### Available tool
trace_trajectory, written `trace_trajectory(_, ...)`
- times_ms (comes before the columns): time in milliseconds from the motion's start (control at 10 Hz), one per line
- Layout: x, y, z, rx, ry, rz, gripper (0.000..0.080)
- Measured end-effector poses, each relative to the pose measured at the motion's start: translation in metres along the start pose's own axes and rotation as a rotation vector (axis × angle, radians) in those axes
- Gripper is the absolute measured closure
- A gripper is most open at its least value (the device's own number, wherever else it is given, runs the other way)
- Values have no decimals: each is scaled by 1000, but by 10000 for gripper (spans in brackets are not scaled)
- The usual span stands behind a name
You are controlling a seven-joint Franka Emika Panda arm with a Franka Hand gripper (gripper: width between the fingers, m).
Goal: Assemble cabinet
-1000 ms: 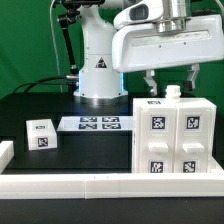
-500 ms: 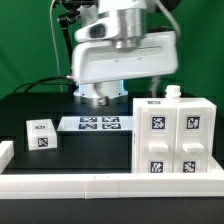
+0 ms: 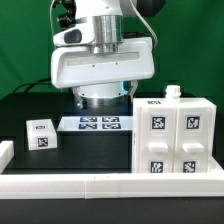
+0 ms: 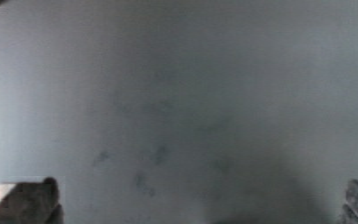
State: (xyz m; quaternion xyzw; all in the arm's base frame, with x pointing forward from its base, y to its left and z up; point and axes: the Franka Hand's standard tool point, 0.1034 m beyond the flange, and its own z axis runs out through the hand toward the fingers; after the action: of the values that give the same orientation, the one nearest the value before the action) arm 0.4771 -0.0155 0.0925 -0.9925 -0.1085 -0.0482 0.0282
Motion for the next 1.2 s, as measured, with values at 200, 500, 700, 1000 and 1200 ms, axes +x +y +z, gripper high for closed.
trace_trajectory(200,-1,2,0,-1,-1,-1,2)
trace_trajectory(500,-37,48,6,0,-32,-62,2)
trace_trajectory(700,-57,75,13,2,-50,-107,2)
trace_trajectory(1000,-71,96,21,0,-61,-102,2)
trace_trajectory(1200,-71,95,21,1,-62,-103,2)
